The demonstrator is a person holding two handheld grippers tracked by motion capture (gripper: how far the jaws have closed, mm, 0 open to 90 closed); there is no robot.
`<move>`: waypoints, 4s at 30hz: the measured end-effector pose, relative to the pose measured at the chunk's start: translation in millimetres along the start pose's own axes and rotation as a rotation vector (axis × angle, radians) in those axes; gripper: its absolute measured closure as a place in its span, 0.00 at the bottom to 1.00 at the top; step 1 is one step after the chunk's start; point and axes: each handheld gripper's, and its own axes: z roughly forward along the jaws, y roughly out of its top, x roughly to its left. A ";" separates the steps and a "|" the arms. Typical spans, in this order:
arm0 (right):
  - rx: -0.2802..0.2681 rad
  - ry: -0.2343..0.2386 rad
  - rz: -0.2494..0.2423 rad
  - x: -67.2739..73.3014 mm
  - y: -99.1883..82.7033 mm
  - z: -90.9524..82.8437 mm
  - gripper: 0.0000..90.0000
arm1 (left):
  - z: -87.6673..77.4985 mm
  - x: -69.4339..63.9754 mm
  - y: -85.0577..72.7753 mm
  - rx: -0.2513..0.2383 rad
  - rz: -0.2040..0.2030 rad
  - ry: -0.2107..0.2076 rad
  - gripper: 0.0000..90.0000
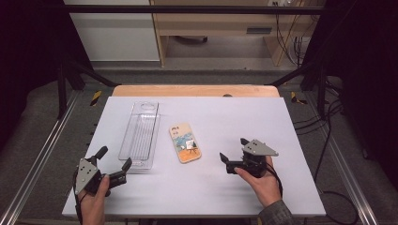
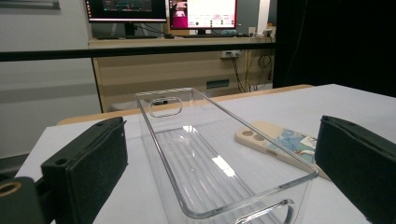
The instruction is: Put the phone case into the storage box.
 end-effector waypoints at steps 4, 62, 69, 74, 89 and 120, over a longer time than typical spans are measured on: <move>0.010 0.003 -0.027 5.3 4.0 4.9 0.09 | -0.1 1.2 -0.3 0.002 -0.002 0.007 0.03; 0.159 0.144 -0.123 77.9 45.6 90.6 0.21 | -2.9 6.3 -0.1 -0.008 -0.027 0.009 0.03; 0.173 0.171 -0.147 84.7 46.3 97.4 0.45 | -3.2 7.2 -0.2 -0.007 -0.030 0.012 0.03; 0.184 0.168 -0.156 86.4 44.2 101.6 0.58 | -3.7 7.8 0.1 -0.011 -0.032 0.015 0.03; 0.209 0.219 -0.163 96.9 37.2 110.8 0.90 | -5.2 9.5 0.9 -0.018 -0.038 0.024 0.03; 0.320 0.207 -0.218 128.8 17.0 137.9 1.00 | -6.4 10.5 0.7 -0.015 -0.049 0.025 0.03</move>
